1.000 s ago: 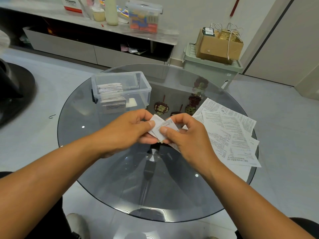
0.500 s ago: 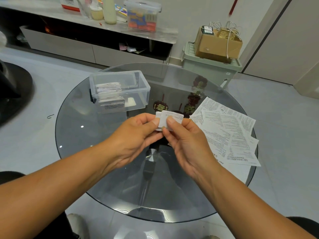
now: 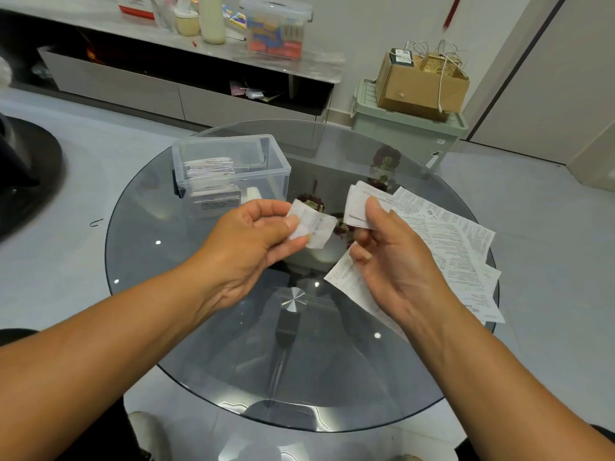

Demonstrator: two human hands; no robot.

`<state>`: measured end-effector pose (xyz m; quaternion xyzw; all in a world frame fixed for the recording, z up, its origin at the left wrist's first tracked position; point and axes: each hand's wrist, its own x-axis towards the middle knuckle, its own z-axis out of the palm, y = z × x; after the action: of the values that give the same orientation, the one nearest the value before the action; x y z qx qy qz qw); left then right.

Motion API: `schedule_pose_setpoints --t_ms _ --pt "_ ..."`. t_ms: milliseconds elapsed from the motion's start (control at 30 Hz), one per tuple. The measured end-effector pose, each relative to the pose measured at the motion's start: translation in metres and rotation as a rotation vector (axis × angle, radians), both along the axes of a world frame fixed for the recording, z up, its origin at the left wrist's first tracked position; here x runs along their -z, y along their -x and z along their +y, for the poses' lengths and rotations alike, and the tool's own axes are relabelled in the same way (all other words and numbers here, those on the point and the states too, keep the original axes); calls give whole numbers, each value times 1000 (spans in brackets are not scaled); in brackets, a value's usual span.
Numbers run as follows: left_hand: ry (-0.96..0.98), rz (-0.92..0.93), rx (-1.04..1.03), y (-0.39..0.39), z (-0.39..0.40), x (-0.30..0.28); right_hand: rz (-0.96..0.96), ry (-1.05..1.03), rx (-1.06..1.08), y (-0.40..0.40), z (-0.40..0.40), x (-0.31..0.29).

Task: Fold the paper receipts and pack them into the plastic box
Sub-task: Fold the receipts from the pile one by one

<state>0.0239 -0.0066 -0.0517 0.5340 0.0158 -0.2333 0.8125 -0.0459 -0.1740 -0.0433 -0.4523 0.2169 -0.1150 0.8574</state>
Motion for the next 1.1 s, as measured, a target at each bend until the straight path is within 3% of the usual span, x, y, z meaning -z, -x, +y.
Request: schedule_pose_setpoints --t_ms 133,367,567,733,833,967,1100 --pt "81 40 40 3 -1 -4 -56 104 -119 3 6 2" --pt "9 -38 247 10 -2 -7 20 749 -20 9 11 13" --pt "-363 -430 279 9 2 7 49 1064 -107 7 11 19" --pt "-597 -630 325 9 7 14 -11 1732 -183 10 8 20" --pt "-828 -798 358 13 8 21 17 1980 -278 5 14 24" --pt "-989 -979 327 15 12 11 89 1933 -343 -1 16 19" --pt "-1260 -1386 -14 -21 37 -22 75 1710 -283 -2 10 10"
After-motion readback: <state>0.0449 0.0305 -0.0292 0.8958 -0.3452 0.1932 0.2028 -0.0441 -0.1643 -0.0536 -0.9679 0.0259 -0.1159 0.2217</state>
